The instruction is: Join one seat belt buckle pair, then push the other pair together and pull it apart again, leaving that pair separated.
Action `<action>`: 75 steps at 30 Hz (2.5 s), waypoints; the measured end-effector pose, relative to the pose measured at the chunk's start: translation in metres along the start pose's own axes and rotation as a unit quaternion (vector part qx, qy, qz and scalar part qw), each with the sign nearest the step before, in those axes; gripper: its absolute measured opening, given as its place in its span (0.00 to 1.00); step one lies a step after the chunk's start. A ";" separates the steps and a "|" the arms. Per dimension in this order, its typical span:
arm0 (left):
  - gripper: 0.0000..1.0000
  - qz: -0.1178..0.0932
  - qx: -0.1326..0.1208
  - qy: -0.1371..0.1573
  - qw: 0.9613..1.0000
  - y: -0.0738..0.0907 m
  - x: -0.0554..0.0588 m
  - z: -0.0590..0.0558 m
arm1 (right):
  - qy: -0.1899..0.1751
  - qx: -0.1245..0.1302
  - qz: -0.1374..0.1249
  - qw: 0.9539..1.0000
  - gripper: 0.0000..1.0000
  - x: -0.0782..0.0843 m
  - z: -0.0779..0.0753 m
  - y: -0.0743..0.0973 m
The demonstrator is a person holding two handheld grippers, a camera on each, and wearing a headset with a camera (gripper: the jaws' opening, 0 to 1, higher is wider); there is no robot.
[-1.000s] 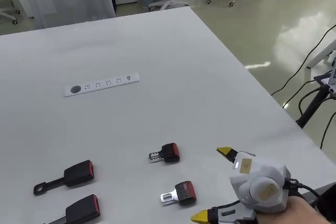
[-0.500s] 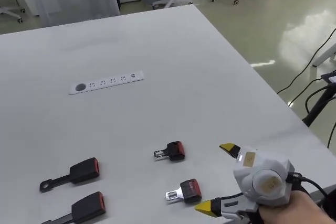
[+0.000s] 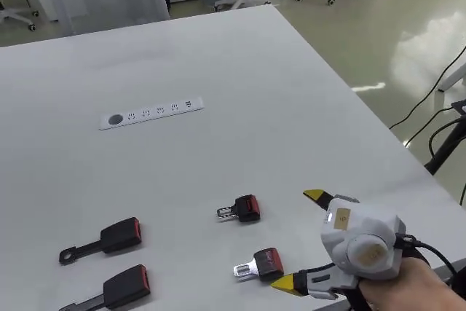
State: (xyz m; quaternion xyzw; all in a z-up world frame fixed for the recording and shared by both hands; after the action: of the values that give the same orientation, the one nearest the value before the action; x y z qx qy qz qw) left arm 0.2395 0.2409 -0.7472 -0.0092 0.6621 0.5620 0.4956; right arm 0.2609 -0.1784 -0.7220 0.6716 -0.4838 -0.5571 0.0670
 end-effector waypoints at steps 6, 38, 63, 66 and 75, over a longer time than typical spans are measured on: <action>0.89 0.023 0.024 -0.019 0.999 -0.015 -0.012 -0.005 | 0.022 -0.022 0.006 0.999 0.87 0.001 0.003 -0.008; 0.44 0.133 0.196 -0.150 0.960 -0.121 -0.055 -0.045 | 0.123 -0.221 0.043 0.966 0.40 0.041 0.035 -0.076; 0.32 0.163 0.205 -0.191 0.946 -0.131 -0.051 -0.049 | 0.133 -0.238 0.063 0.960 0.31 0.043 0.031 -0.087; 0.32 0.166 0.202 -0.193 0.946 -0.131 -0.051 -0.050 | 0.133 -0.237 0.065 0.960 0.31 0.040 0.032 -0.089; 0.33 0.177 0.198 -0.197 0.944 -0.132 -0.051 -0.051 | 0.118 -0.228 0.046 0.965 0.32 0.017 0.042 -0.106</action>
State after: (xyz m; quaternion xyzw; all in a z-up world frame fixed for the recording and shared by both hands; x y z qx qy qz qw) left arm 0.3078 0.1264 -0.8168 0.3172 0.6400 0.4890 0.5007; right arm 0.2863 -0.1167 -0.8158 0.6767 -0.3631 -0.5654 0.3008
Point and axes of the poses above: the centre of the closed fingertips' face, and the gripper's own axes: y roughly backward along the fingers, z roughly to its left, x roughly out of its underside, the point moved 4 cm from there along y, roughly backward along the fingers, and after that the axes turned 14 degrees about y, right-handed, at the moved point
